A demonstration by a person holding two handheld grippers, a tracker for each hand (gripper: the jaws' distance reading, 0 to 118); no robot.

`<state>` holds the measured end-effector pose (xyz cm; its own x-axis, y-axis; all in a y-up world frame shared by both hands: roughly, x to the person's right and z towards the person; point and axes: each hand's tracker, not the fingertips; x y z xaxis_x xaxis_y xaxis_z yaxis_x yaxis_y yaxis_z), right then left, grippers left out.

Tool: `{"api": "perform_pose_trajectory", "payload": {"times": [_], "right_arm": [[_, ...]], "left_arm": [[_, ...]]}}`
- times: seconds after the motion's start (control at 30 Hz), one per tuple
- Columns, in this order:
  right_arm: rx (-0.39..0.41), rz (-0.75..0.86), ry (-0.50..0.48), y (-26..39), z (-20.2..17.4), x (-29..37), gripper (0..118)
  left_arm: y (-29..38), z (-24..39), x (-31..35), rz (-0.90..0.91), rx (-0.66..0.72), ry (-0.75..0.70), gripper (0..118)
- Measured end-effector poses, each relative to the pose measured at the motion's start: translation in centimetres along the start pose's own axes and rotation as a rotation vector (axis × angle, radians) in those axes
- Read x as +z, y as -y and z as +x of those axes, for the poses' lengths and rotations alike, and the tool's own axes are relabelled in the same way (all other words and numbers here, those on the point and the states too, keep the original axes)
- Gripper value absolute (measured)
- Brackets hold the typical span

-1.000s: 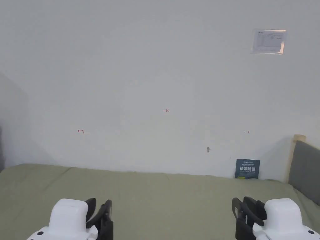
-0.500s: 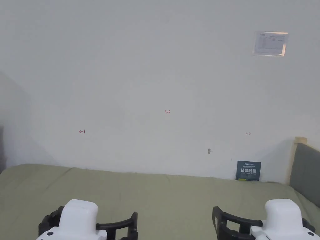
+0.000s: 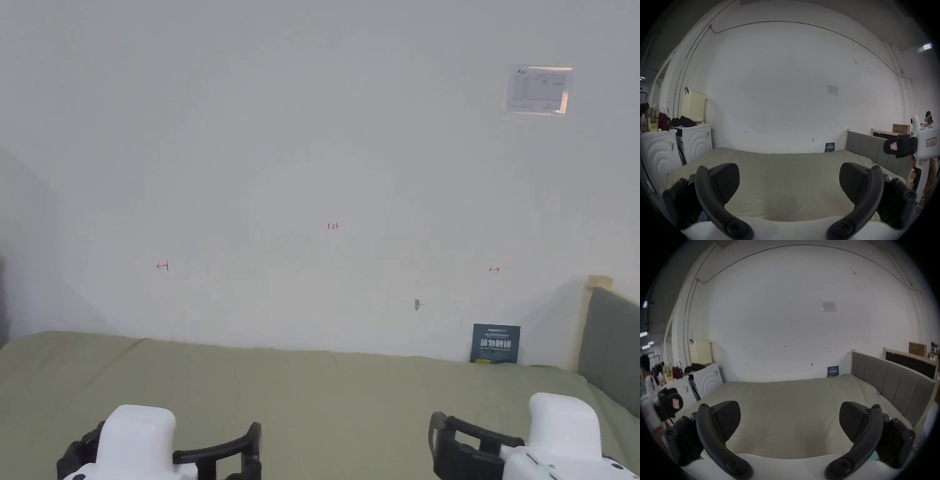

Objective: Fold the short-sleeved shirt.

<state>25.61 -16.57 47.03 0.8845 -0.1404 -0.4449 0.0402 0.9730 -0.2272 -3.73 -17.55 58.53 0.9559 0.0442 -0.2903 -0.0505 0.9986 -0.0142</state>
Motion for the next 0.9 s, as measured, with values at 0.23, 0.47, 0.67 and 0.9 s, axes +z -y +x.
{"api": "perform_pose_trajectory", "payload": {"times": [0.23, 0.47, 0.67, 0.9], "right_arm": [[-0.03, 0.051, -0.071, -0.5, 0.1, 1.1, 118], [-0.021, 0.088, -0.067, -1.0, -0.2, 1.5, 118], [-0.006, 0.117, -0.073, -0.7, -0.1, 1.8, 118], [0.052, 0.139, -0.132, -0.4, 0.0, 2.0, 118]], "left_arm": [[0.1, -0.1, -0.2, -0.017, -0.015, -0.027, 118], [0.0, 0.1, -0.3, -0.016, -0.01, -0.025, 118], [0.1, 0.5, -0.3, -0.022, -0.021, -0.024, 118], [-0.2, 0.6, -0.2, -0.017, -0.021, -0.024, 118]]}}
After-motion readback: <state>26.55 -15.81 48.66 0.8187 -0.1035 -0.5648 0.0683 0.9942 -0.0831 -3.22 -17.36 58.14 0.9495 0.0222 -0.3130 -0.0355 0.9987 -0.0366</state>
